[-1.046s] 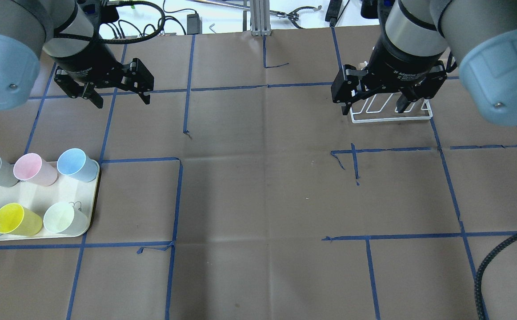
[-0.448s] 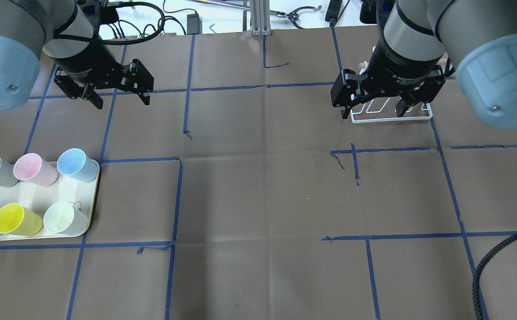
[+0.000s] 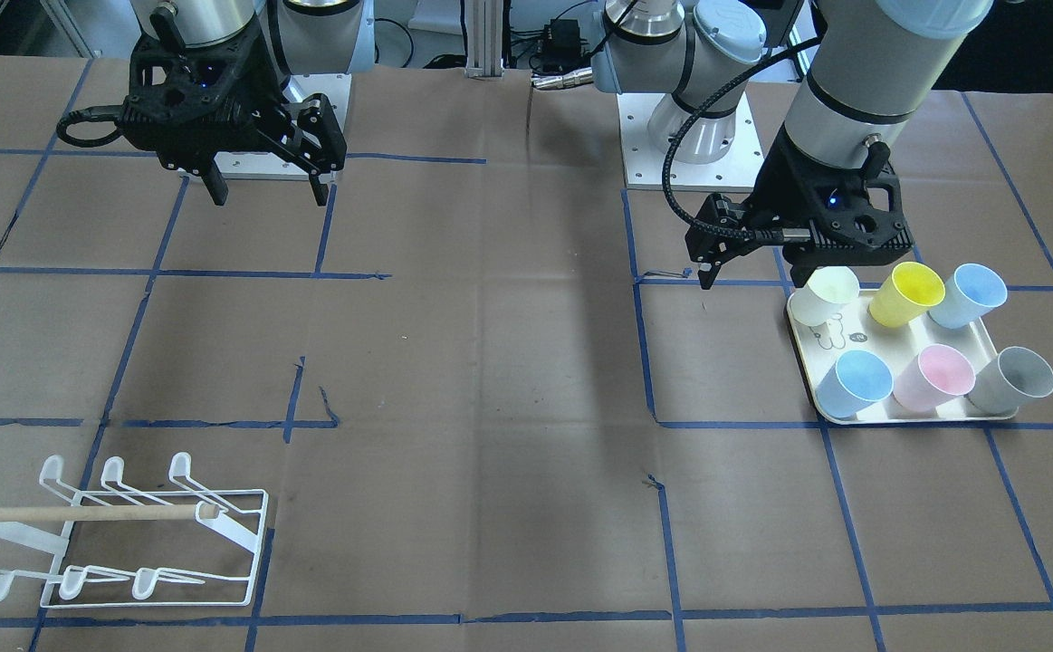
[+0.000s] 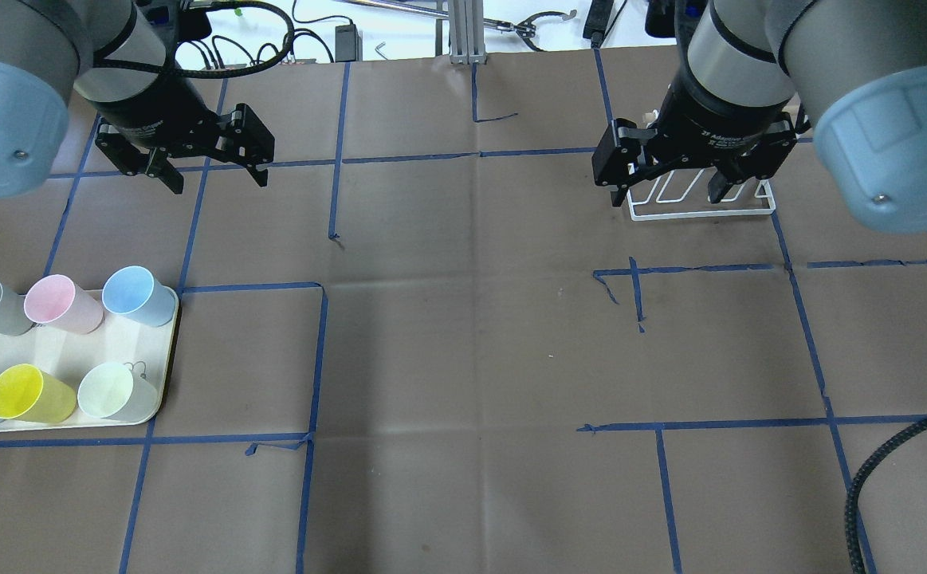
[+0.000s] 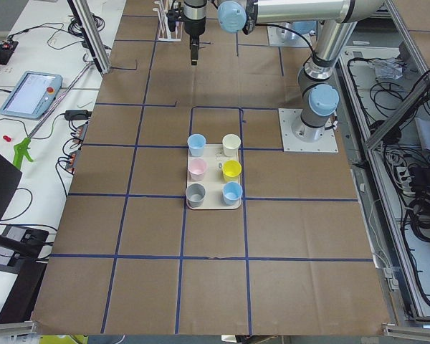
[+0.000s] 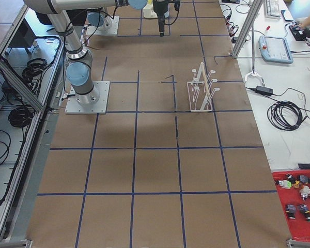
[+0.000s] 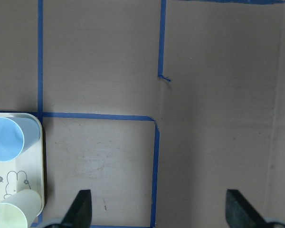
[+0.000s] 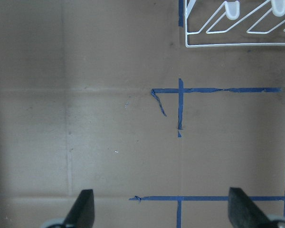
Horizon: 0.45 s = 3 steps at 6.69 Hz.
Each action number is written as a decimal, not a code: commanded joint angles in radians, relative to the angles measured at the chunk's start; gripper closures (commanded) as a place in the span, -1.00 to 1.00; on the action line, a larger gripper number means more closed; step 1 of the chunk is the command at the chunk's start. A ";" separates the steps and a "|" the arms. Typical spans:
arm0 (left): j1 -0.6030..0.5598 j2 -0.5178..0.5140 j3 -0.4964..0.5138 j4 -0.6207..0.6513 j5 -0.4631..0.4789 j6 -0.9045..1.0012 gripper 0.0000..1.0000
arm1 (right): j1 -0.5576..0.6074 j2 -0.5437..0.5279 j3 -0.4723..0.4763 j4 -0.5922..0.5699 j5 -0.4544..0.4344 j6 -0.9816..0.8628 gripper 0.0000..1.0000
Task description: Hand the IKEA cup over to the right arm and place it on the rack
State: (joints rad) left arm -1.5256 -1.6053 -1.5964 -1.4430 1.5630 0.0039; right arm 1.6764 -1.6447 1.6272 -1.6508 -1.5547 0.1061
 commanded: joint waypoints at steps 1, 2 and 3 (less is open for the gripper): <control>0.019 -0.001 0.001 -0.005 0.003 0.034 -1.00 | 0.000 0.000 0.014 -0.020 0.002 0.001 -1.00; 0.092 0.001 -0.008 -0.011 0.000 0.116 -1.00 | 0.000 0.000 0.016 -0.020 0.002 0.000 -1.00; 0.199 0.002 -0.016 -0.016 -0.003 0.239 -1.00 | 0.000 0.000 0.017 -0.020 0.002 -0.002 -1.00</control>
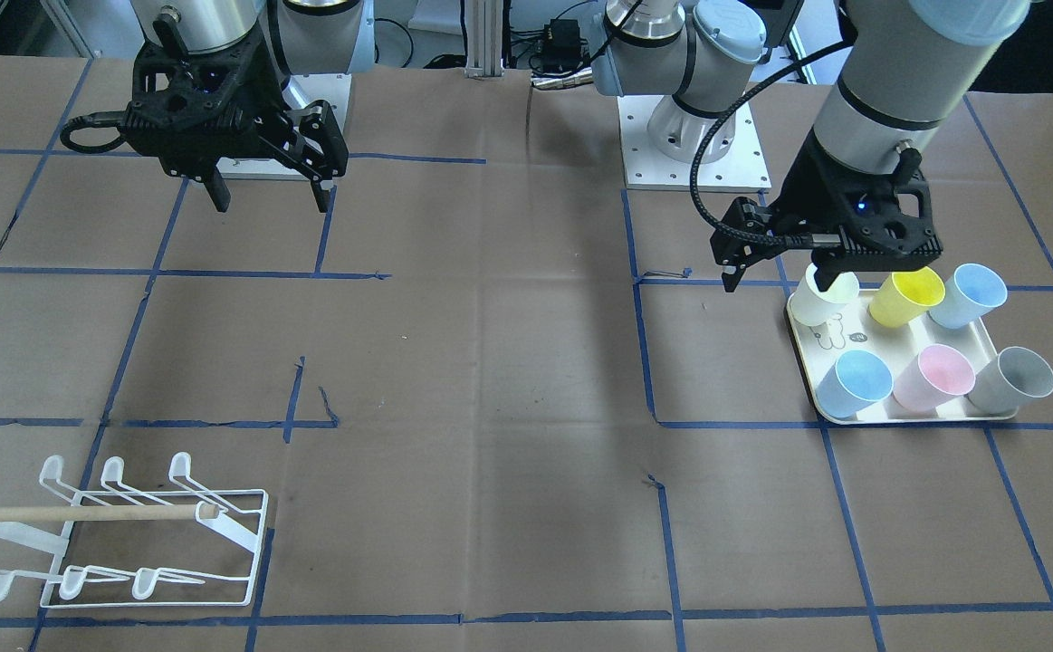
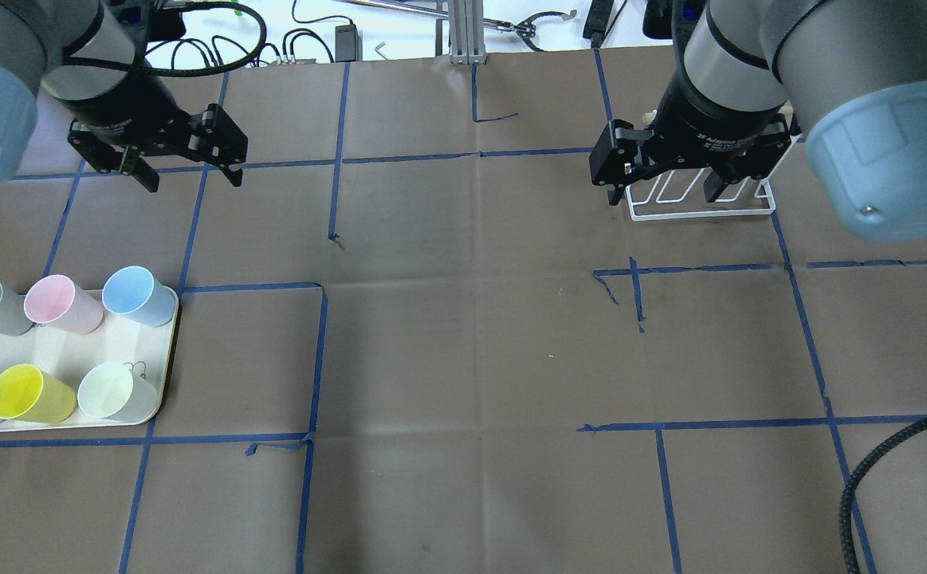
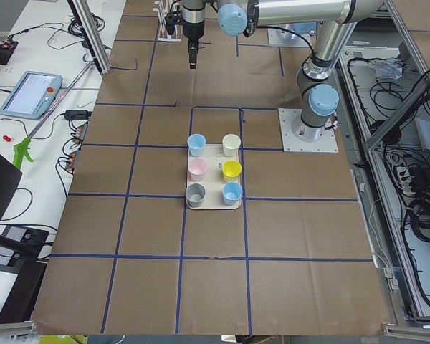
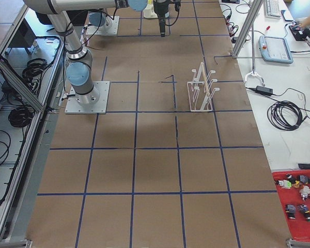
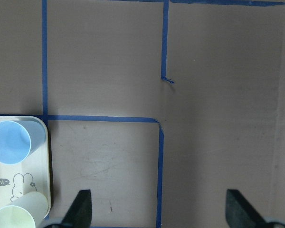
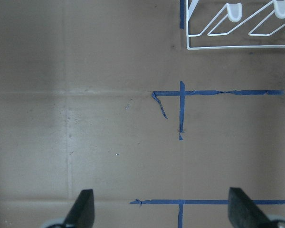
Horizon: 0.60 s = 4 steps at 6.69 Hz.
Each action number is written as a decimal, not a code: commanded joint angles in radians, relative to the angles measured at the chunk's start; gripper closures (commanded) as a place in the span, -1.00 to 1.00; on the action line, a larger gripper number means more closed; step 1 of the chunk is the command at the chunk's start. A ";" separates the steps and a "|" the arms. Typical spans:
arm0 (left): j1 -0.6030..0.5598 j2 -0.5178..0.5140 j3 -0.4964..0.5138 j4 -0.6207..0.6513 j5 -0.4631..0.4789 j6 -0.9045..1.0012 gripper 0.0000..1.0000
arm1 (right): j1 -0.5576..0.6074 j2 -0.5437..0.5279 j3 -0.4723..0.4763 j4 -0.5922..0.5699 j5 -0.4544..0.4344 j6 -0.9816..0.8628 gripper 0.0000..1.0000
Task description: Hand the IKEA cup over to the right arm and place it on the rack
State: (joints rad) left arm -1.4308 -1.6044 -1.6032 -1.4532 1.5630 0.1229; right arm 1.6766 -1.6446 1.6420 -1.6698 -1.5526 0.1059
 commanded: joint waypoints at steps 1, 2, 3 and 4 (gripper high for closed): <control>0.165 -0.002 -0.009 -0.006 0.000 0.206 -1.00 | 0.000 0.011 -0.001 -0.001 0.000 -0.002 -1.00; 0.200 -0.003 -0.011 -0.003 0.002 0.318 -1.00 | 0.000 0.026 -0.005 -0.001 0.000 0.000 -1.00; 0.223 -0.009 -0.011 0.002 0.002 0.355 -1.00 | 0.000 0.026 -0.005 -0.001 0.000 0.001 -1.00; 0.231 -0.022 -0.012 0.004 -0.001 0.353 -1.00 | 0.000 0.026 -0.005 -0.001 0.000 0.001 -1.00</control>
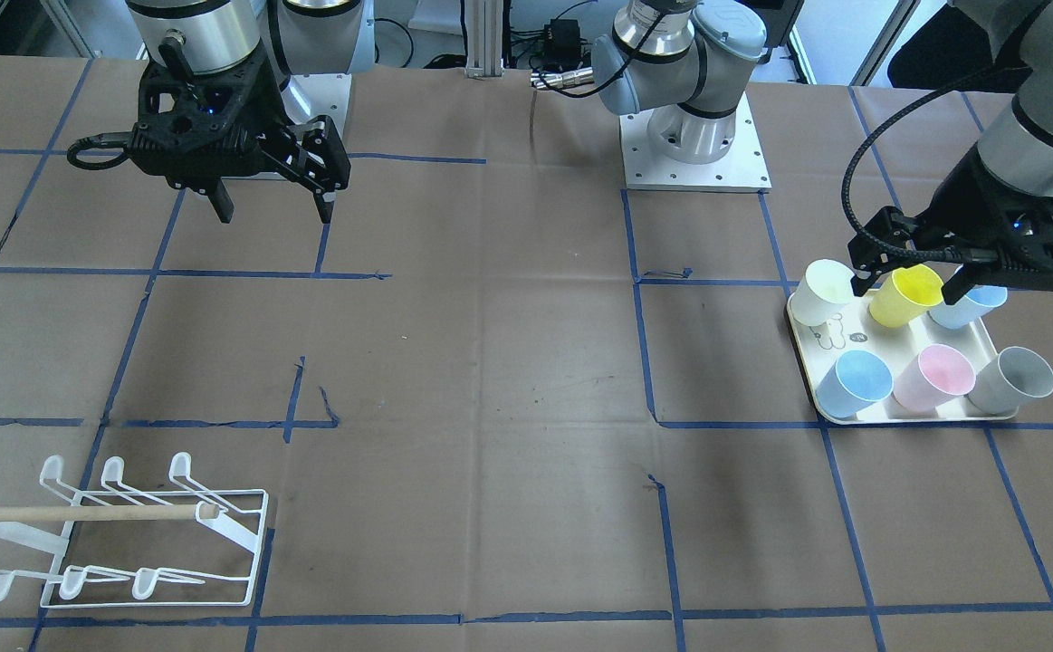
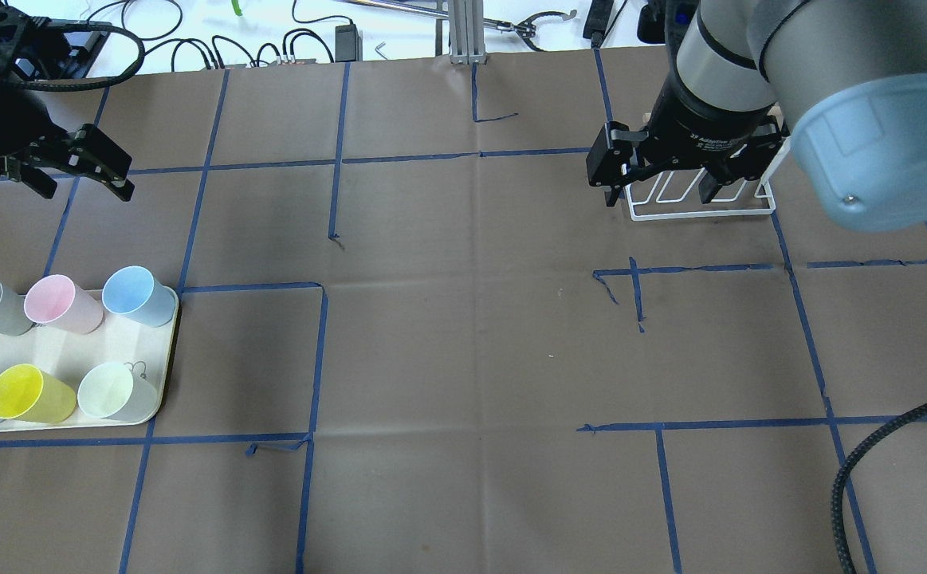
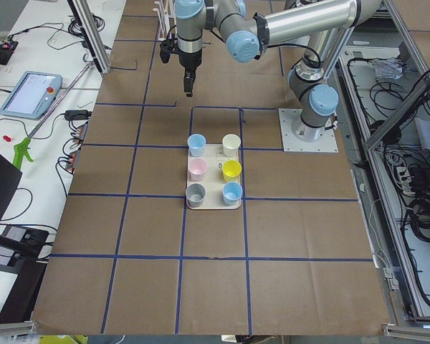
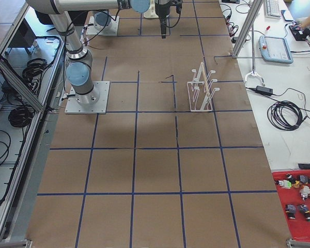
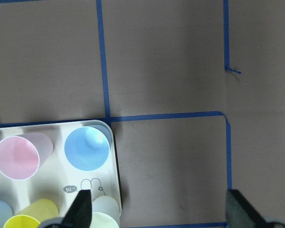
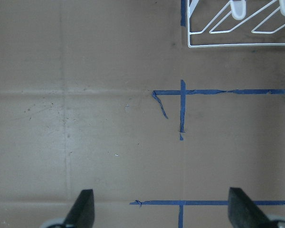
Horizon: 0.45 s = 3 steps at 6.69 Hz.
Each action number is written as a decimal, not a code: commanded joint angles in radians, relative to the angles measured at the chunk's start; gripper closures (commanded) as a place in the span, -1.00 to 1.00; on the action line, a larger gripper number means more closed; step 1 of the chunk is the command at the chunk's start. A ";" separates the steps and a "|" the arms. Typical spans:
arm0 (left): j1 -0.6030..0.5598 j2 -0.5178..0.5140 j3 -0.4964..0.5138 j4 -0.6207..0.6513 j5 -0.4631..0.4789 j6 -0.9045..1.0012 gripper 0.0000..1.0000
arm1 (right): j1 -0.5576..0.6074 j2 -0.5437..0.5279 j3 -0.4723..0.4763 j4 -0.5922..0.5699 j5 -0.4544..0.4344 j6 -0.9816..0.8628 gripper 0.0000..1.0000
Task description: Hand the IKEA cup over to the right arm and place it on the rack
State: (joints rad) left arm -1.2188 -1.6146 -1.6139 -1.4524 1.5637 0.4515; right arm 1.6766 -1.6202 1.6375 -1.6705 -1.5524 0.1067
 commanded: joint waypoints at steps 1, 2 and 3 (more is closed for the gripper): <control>0.025 -0.027 -0.021 0.012 -0.004 0.026 -0.99 | 0.000 0.002 -0.002 -0.001 0.000 0.002 -1.00; 0.059 -0.047 -0.071 0.089 -0.004 0.027 -0.99 | 0.000 0.002 0.001 -0.002 0.000 0.002 -1.00; 0.106 -0.066 -0.116 0.153 -0.010 0.044 -0.99 | 0.000 0.002 0.001 -0.008 0.000 0.002 -1.00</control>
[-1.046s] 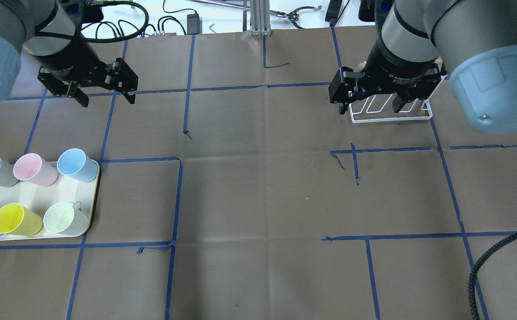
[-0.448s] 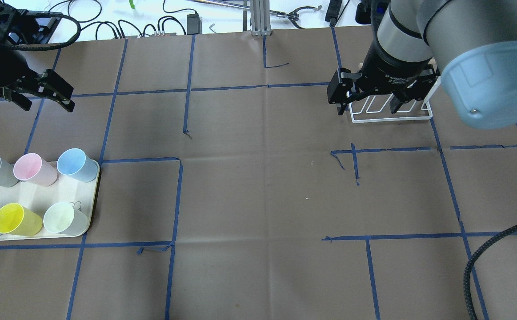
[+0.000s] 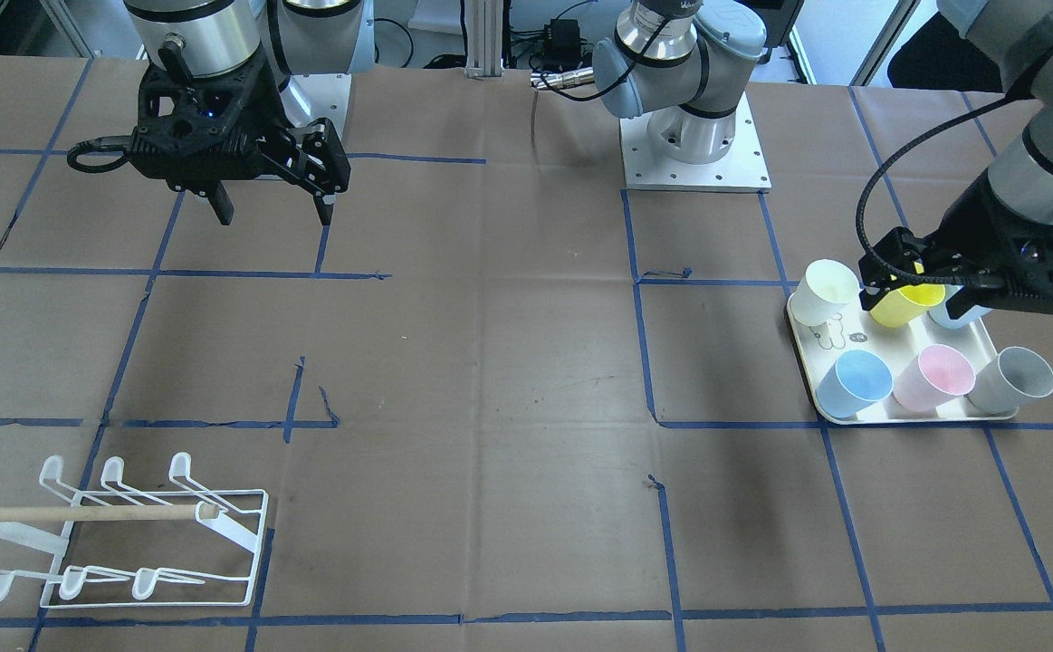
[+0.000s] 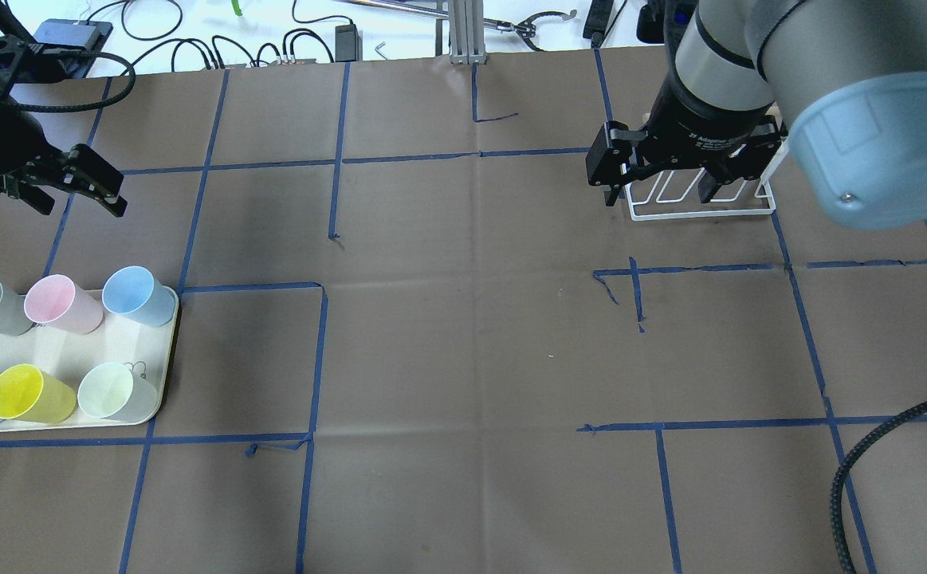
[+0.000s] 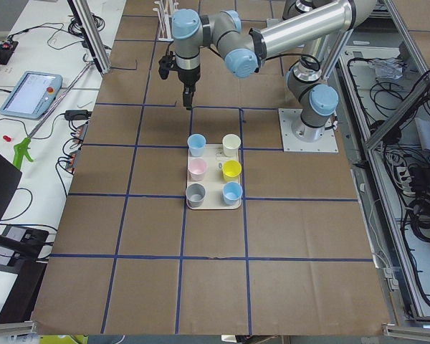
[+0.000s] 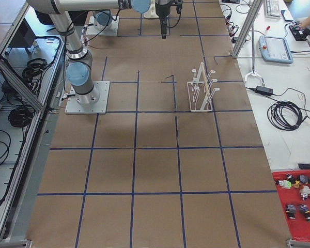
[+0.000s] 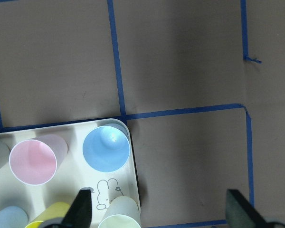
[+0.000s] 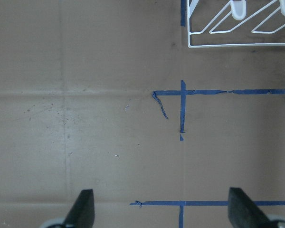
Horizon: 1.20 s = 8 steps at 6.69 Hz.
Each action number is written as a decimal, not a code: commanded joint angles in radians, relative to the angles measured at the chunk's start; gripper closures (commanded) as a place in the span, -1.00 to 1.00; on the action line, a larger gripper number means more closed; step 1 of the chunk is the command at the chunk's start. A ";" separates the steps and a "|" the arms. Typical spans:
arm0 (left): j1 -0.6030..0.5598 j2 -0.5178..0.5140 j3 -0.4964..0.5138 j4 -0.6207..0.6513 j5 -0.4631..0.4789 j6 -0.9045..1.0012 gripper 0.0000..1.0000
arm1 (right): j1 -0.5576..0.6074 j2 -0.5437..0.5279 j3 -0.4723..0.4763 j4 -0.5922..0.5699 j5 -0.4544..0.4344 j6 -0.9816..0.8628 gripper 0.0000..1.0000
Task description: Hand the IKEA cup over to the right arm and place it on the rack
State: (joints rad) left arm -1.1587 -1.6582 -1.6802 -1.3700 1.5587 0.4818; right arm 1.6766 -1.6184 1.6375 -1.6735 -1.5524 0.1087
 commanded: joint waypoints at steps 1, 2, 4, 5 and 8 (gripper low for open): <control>0.059 -0.038 -0.073 0.097 -0.006 0.017 -0.99 | 0.000 0.003 0.002 -0.021 0.000 0.002 -1.00; 0.059 -0.066 -0.096 0.150 -0.005 0.017 -0.99 | 0.000 0.005 0.005 -0.081 0.008 0.049 -1.00; 0.051 -0.121 -0.154 0.250 -0.006 0.009 -0.99 | 0.000 0.018 0.024 -0.207 0.034 0.082 -1.00; 0.048 -0.136 -0.209 0.328 -0.006 -0.015 -0.99 | 0.000 0.020 0.045 -0.309 0.058 0.082 -1.00; 0.044 -0.147 -0.305 0.436 -0.005 -0.028 -0.99 | 0.002 0.008 0.146 -0.577 0.173 0.200 -1.00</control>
State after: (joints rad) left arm -1.1142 -1.8006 -1.9650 -0.9505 1.5527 0.4563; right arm 1.6780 -1.6070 1.7407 -2.1345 -1.4296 0.2327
